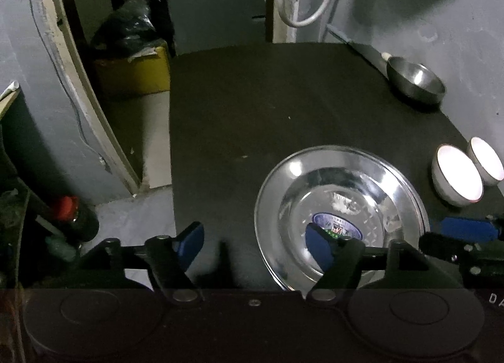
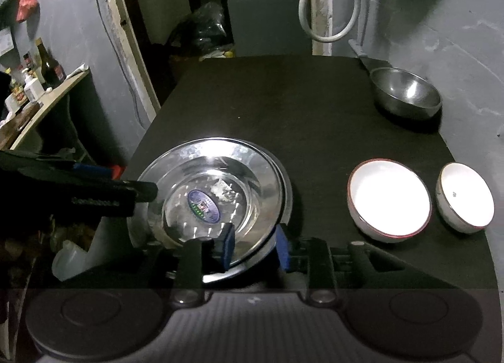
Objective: Organize plates and bowls
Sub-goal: 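Lower the labelled plate onto the large plate and open the left gripper, then reach the left gripper to the handled steel bowl rim and close it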
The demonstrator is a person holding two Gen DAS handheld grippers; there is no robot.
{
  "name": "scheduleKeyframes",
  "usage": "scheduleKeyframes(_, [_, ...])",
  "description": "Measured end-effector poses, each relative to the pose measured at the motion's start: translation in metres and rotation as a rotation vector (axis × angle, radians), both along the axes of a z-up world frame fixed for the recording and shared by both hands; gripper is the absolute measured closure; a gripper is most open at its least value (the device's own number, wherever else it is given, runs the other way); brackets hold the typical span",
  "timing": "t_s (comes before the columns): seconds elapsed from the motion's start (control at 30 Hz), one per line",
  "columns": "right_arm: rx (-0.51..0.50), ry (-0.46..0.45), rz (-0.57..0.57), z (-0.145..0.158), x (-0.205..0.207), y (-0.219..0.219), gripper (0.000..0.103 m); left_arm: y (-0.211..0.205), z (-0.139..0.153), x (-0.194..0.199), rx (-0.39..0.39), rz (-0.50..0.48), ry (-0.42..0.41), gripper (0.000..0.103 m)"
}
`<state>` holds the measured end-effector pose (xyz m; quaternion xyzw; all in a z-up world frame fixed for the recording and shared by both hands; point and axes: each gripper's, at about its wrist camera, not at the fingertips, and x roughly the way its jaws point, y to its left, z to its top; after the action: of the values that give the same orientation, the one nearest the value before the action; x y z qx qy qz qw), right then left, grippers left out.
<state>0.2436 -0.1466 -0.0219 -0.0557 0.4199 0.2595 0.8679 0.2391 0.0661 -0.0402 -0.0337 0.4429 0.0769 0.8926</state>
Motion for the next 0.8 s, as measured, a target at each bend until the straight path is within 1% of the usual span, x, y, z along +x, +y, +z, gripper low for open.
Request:
scheduleKeyframes(0.07, [0.009,-0.002,-0.004,0.0,-0.001,-0.004,0.054,-0.001,0.003,-0.003,-0.001,0.005,-0.017,0.021])
scheduleKeyframes(0.1, [0.014,-0.002,-0.006,0.001,-0.001,-0.006,0.05,-0.001,0.005,-0.004,-0.004,0.008,-0.027,0.019])
scheduleKeyframes(0.17, [0.024,0.001,-0.012,0.0,-0.003,-0.011,0.034,-0.002,0.007,-0.006,-0.01,0.014,-0.039,0.009])
scheduleKeyframes(0.2, [0.032,0.008,-0.021,0.0,-0.003,-0.013,0.03,-0.002,0.008,-0.007,-0.015,0.016,-0.044,0.007])
scheduleKeyframes(0.23, [0.046,0.016,-0.035,0.0,-0.003,-0.017,0.023,-0.003,0.009,-0.007,-0.019,0.019,-0.049,0.005])
scheduleKeyframes(0.27, [0.062,0.025,-0.051,-0.001,-0.002,-0.021,0.018,-0.003,0.01,-0.006,-0.022,0.02,-0.053,0.004])
scheduleKeyframes(0.37, [0.09,0.028,-0.089,-0.001,0.0,-0.033,0.013,-0.005,0.013,-0.002,-0.034,0.027,-0.059,0.001])
scheduleKeyframes(0.4, [0.095,0.023,-0.1,-0.001,0.002,-0.036,0.012,-0.006,0.014,-0.001,-0.041,0.025,-0.066,0.001])
scheduleKeyframes(0.47, [0.107,0.009,-0.124,0.0,0.004,-0.043,0.005,-0.008,0.017,0.003,-0.057,0.015,-0.075,0.001])
scheduleKeyframes(0.53, [0.125,-0.008,-0.151,0.002,0.006,-0.051,0.002,-0.011,0.019,0.01,-0.063,0.004,-0.077,0.001])
scheduleKeyframes(0.67, [0.14,-0.01,-0.204,0.001,0.015,-0.066,0.001,-0.021,0.022,0.024,-0.044,-0.002,-0.08,0.001])
scheduleKeyframes(0.73, [0.159,0.001,-0.24,0.0,0.022,-0.075,0.001,-0.026,0.023,0.034,-0.05,0.004,-0.08,0.001])
scheduleKeyframes(0.8, [0.189,-0.012,-0.275,0.002,0.029,-0.084,0.001,-0.031,0.023,0.047,-0.066,0.012,-0.075,0.001])
